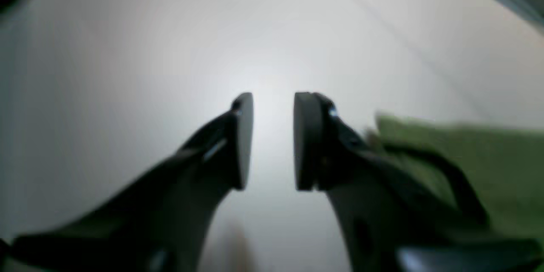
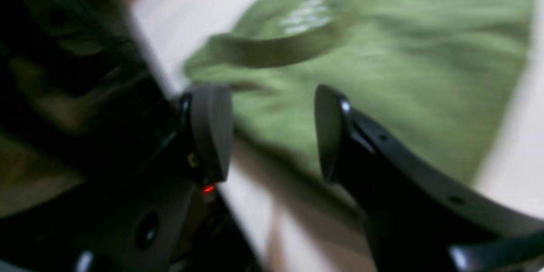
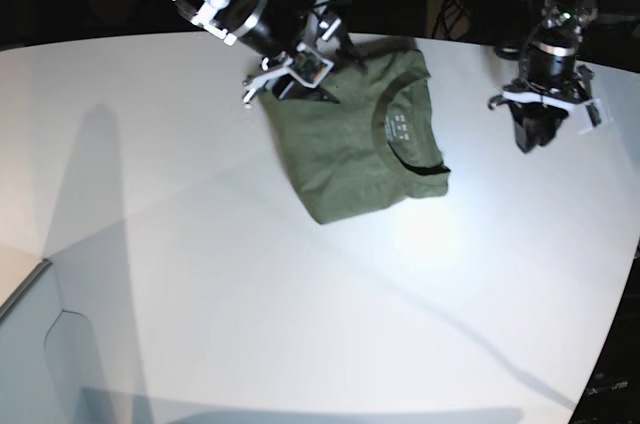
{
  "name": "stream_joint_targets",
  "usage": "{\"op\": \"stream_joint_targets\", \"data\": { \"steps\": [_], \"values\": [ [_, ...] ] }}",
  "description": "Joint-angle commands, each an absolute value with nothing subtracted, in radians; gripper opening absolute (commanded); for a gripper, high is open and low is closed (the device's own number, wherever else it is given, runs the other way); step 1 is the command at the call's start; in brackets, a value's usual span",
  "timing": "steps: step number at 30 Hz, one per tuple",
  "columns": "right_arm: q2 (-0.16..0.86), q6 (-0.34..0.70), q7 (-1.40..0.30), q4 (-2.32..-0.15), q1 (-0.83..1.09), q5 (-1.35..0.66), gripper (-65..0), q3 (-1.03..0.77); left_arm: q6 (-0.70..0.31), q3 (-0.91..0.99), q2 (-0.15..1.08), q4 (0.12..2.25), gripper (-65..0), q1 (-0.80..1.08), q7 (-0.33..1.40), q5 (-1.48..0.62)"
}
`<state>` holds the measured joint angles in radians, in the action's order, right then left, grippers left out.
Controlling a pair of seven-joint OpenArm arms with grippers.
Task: Layout the t-shirt on the table in an organized manner, then fold the t-shirt properly
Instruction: 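Release the left gripper and lower the folded shirt with the right gripper, then grasp the folded shirt's sides with both grippers and lift slightly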
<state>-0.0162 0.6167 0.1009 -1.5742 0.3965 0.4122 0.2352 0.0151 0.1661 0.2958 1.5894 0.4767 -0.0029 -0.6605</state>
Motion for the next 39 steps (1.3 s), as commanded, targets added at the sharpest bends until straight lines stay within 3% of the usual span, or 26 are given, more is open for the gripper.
{"op": "stream_joint_targets", "data": {
  "steps": [1, 4, 7, 22, 39],
  "values": [
    [-0.021, 0.63, 0.13, -1.603, 0.394, 0.397, -33.8, 0.217, 0.01, 0.151, 0.308, 1.624, -41.9, 0.483, -0.036, -0.676],
    [-0.021, 0.63, 0.128, -1.621, 0.389, 0.397, -33.8, 0.162, 0.013, 0.074, 0.306, 1.655, -32.0, 0.499, 0.027, -0.736],
    [-0.021, 0.63, 0.128, -1.621, 0.387, 0.397, -33.7, 0.119, 0.012, 0.021, 0.291, 1.65, -28.2, 0.496, 0.048, -0.797],
    [-0.019, 0.63, 0.128, -1.62, 0.387, 0.4, -33.7, 0.068, 0.015, -0.081, 0.173, 1.478, -28.0, 0.358, 0.113, -0.831],
    [-0.019, 0.63, 0.128, -1.62, 0.387, 0.4, -33.7, 0.027, 0.015, -0.081, 0.15, 1.369, -28.3, 0.36, 0.113, -0.831]
  ]
}}
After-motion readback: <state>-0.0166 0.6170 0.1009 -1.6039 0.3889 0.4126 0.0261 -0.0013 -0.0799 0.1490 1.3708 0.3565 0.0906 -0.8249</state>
